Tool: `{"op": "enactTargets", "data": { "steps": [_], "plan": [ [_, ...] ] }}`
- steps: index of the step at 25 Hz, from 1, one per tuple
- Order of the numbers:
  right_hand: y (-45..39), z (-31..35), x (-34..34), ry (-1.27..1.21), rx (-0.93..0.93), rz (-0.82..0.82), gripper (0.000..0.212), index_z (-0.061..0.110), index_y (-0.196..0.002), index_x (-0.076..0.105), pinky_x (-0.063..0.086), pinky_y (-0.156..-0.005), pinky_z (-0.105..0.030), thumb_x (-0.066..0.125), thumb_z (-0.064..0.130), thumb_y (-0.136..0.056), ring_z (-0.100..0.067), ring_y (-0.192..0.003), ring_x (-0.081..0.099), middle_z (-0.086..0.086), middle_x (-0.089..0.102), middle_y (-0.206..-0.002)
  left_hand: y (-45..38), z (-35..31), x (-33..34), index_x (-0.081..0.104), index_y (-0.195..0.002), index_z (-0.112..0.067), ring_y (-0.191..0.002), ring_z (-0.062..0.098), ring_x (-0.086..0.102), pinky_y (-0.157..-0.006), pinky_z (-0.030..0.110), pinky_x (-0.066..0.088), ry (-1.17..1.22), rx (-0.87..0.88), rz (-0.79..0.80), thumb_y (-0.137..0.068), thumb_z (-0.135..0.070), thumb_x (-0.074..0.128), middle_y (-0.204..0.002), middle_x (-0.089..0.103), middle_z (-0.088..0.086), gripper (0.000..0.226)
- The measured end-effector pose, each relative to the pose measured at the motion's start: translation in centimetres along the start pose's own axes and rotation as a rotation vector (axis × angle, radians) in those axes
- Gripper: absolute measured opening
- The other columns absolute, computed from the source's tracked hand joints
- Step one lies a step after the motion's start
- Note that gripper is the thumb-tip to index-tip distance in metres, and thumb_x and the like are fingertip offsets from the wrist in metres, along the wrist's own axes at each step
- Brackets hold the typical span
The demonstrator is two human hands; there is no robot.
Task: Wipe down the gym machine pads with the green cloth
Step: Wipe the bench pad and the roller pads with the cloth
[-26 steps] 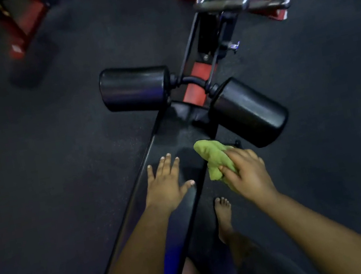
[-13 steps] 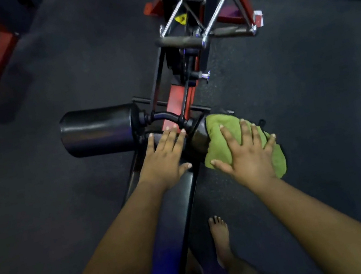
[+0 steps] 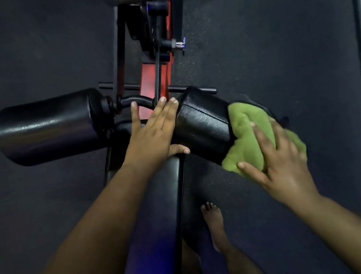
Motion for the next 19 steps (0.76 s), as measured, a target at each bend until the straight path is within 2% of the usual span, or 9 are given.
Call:
{"op": "enactTargets", "data": {
  "steps": [2,5,7,9,11,14,17,19],
  "plan": [
    [-0.7,0.3,0.6,-0.011,0.064,-0.029,0.081,0.046,-0.158,0.007,0.025,-0.111,-0.072,0.030,0.082,-0.089,-0.040,-0.146,0.027,-0.015,0.017,-0.164,-0.6,0.2,-0.5,0.006,-0.161,-0.011,-0.156,0.015,0.003,-0.114,0.066,-0.018,0.041,0.007,0.037,-0.073,-0.083,0.046,-0.168,0.020,0.004,0.121],
    [-7.5,5.0,-0.3,0.083,0.036,-0.080,0.079,0.038,-0.154,0.026,0.033,-0.109,-0.062,0.022,0.082,-0.089,-0.038,-0.139,0.038,-0.011,0.037,-0.156,-1.9,0.4,-1.8,0.011,-0.161,-0.014,-0.156,0.012,-0.001,-0.114,0.063,-0.024,0.166,-0.021,0.099,-0.073,-0.088,0.041,-0.168,0.020,0.002,0.118],
    [-12.0,6.4,-0.8,0.016,0.014,0.042,0.076,0.038,-0.151,0.033,0.040,-0.105,-0.055,0.024,0.082,-0.090,-0.037,-0.132,0.047,-0.008,0.046,-0.149,-2.7,0.1,-2.6,0.014,-0.161,-0.015,-0.157,0.012,0.000,-0.117,0.064,-0.020,0.247,-0.050,0.069,-0.076,-0.089,0.035,-0.169,0.019,0.002,0.114],
    [-13.8,5.4,-1.3,-0.114,0.009,0.175,0.075,0.039,-0.150,0.036,0.042,-0.105,-0.053,0.025,0.082,-0.089,-0.035,-0.132,0.049,-0.006,0.048,-0.147,-2.0,-0.8,-2.7,0.014,-0.161,-0.015,-0.157,0.016,0.007,-0.120,0.065,-0.009,0.261,-0.064,-0.049,-0.079,-0.090,0.031,-0.169,0.018,0.004,0.113],
    [-12.4,3.6,-1.5,-0.121,-0.035,0.222,0.076,0.038,-0.152,0.032,0.040,-0.107,-0.052,0.025,0.082,-0.090,-0.032,-0.136,0.044,-0.004,0.042,-0.153,0.0,-2.0,-1.7,0.010,-0.161,-0.011,-0.156,0.019,0.013,-0.122,0.064,0.001,0.225,-0.016,-0.104,-0.073,-0.088,0.047,-0.169,0.017,0.009,0.122],
    [-6.5,1.6,-1.2,0.002,-0.092,0.049,0.077,0.040,-0.156,0.024,0.038,-0.104,-0.057,0.028,0.080,-0.090,-0.034,-0.141,0.036,-0.005,0.030,-0.161,0.8,-2.2,-0.8,0.001,-0.160,-0.012,-0.156,0.018,0.011,-0.122,0.064,0.000,0.156,-0.018,-0.042,-0.059,-0.069,0.080,-0.170,0.014,0.007,0.140],
    [-1.7,2.3,0.1,0.030,0.019,-0.066,0.075,0.040,-0.157,0.022,0.037,-0.102,-0.065,0.032,0.075,-0.092,-0.037,-0.144,0.029,-0.008,0.024,-0.163,-1.2,-1.5,-1.9,-0.001,-0.160,-0.014,-0.156,0.014,0.006,-0.119,0.065,-0.011,0.111,-0.011,0.061,-0.054,-0.066,0.084,-0.170,0.014,0.004,0.146],
    [-3.5,4.4,-0.1,0.129,0.046,-0.116,0.072,0.039,-0.156,0.023,0.036,-0.101,-0.063,0.027,0.074,-0.094,-0.038,-0.141,0.035,-0.008,0.030,-0.161,-2.9,-1.2,-2.7,0.000,-0.161,-0.015,-0.156,0.012,0.004,-0.118,0.066,-0.015,0.120,0.011,0.120,-0.052,-0.072,0.081,-0.170,0.014,0.004,0.147]
  ]
}}
Point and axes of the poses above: each hand's wrist, its own y-axis away from the middle knuckle, its own x-axis out of the palm, z = x × y, the point moved 4 cm from there along -y, towards the middle knuckle
